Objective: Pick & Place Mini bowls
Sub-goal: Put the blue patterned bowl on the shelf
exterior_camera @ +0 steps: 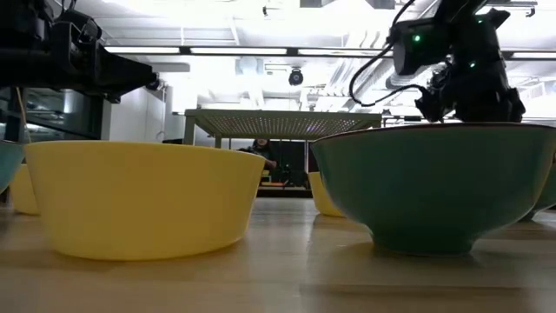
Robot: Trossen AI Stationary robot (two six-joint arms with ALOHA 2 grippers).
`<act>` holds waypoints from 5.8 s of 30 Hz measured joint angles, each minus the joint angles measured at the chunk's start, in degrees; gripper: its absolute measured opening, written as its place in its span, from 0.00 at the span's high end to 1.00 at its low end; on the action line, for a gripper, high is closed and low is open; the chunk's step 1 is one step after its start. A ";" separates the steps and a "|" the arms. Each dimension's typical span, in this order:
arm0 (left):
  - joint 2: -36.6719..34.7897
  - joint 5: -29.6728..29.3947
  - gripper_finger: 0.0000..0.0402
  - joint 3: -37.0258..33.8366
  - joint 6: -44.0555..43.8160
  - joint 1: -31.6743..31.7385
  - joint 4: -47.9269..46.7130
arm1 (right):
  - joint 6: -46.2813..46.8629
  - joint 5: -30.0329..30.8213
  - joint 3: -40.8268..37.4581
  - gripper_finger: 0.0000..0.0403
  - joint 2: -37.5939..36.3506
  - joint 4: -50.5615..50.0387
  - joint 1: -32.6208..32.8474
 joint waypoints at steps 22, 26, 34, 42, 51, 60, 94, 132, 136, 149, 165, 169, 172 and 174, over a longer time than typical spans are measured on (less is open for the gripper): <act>-0.01 0.00 0.63 0.00 -0.01 0.00 0.00 | -0.66 0.63 -0.96 0.60 6.77 4.96 0.00; 0.00 0.00 0.63 0.00 0.00 0.01 0.02 | -1.09 0.59 -0.96 0.68 6.74 5.01 0.00; -0.02 0.00 0.63 0.00 -0.02 0.00 0.00 | -1.25 -0.67 -0.97 0.88 6.33 4.82 0.00; -0.02 0.00 0.63 0.00 0.00 0.00 0.02 | -1.03 -3.27 -0.94 0.96 4.20 4.48 -0.02; 0.00 0.00 0.63 0.00 0.00 0.00 0.02 | 3.29 -4.31 -1.09 0.99 -2.04 3.04 -0.02; 0.00 0.00 0.63 0.00 -0.02 0.02 0.00 | 6.43 -8.21 -0.53 0.99 -9.43 3.48 0.00; -0.02 -0.09 0.63 0.00 0.00 0.00 0.02 | -4.29 -1.12 38.05 0.99 1.86 -4.06 -14.04; -0.02 0.07 0.63 0.00 -0.01 0.00 0.01 | -8.59 -6.69 42.32 0.98 15.77 2.82 -25.71; -0.02 0.04 0.63 0.00 0.00 0.00 0.02 | -8.59 -7.07 42.32 0.98 15.77 3.41 -26.87; 0.00 -0.19 0.63 0.00 -0.01 0.01 0.02 | -8.82 -8.83 42.32 0.97 17.19 4.38 -28.33; -0.02 -0.13 0.63 0.00 0.00 0.02 0.02 | -9.47 -9.80 42.32 0.96 17.19 2.77 -28.90; -0.02 -0.11 0.63 0.00 0.00 0.02 0.02 | -9.62 -11.06 42.32 0.97 17.19 2.46 -29.42; -0.02 -0.09 0.63 0.00 -0.01 0.00 0.02 | -9.55 -11.34 42.32 0.97 17.19 2.45 -29.97; 0.00 -0.05 0.63 0.00 0.00 0.00 0.02 | -9.55 -11.46 42.32 0.96 17.19 2.50 -30.30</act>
